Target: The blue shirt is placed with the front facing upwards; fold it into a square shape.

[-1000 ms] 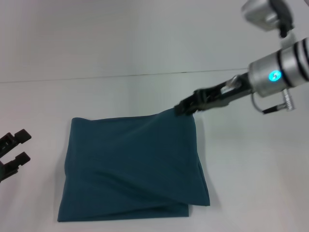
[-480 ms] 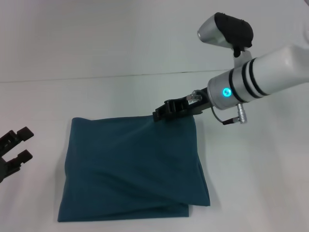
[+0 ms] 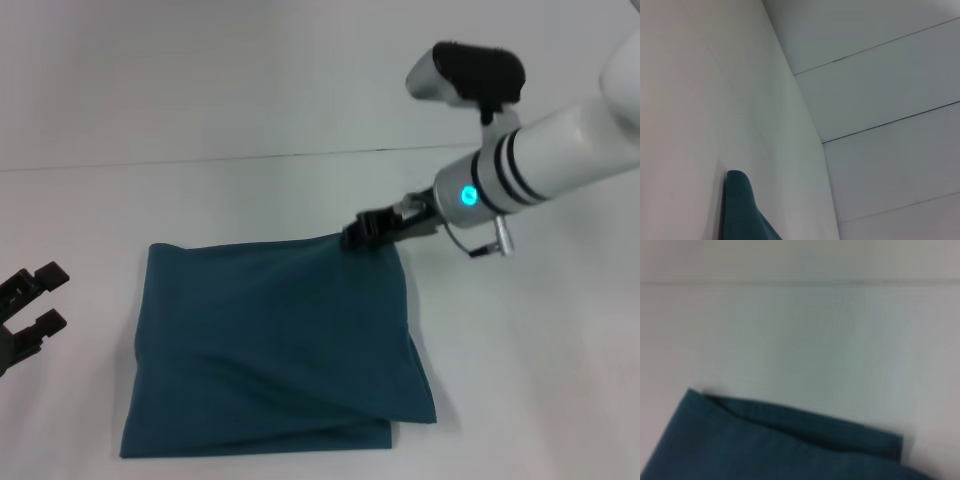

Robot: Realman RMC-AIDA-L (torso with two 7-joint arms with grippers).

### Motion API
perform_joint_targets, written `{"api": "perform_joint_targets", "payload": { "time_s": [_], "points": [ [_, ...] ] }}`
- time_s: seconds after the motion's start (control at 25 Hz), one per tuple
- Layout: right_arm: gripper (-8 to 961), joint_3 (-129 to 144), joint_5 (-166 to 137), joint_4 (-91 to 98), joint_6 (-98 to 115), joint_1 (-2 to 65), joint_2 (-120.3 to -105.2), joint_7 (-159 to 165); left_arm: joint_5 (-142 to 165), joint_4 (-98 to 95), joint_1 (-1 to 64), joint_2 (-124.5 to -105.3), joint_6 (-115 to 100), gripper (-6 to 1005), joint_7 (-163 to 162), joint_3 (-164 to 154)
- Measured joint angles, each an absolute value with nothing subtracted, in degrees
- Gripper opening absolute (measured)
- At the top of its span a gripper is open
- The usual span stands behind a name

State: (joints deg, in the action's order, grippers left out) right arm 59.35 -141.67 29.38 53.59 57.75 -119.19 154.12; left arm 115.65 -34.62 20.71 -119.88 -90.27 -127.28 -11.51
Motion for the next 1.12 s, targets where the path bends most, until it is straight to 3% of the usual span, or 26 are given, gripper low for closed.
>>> {"api": "perform_joint_targets", "payload": {
  "time_s": [0.36, 0.64, 0.92, 1.12],
  "points": [
    [415, 56.8, -137.6, 45.2, 70.2, 54.9, -117.1, 154.9, 115.5, -34.6, 20.4, -119.88, -90.6, 936, -127.3, -11.5],
    [415, 54.5, -132.0, 45.1, 80.3, 51.7, -116.28, 149.7, 115.7, -34.8, 20.3, -119.78, -90.8, 936, -127.3, -11.6],
    [415, 52.5, -126.9, 45.2, 82.7, 48.4, -114.54, 148.8, 115.7, -34.8, 20.2, -119.71, -91.0, 937, -127.3, -11.9],
    [415, 52.0, -126.5, 45.2, 83.2, 48.0, -114.29, 148.0, 115.8, -34.8, 20.2, -119.7, -91.2, 937, -127.2, -12.3]
  ]
}}
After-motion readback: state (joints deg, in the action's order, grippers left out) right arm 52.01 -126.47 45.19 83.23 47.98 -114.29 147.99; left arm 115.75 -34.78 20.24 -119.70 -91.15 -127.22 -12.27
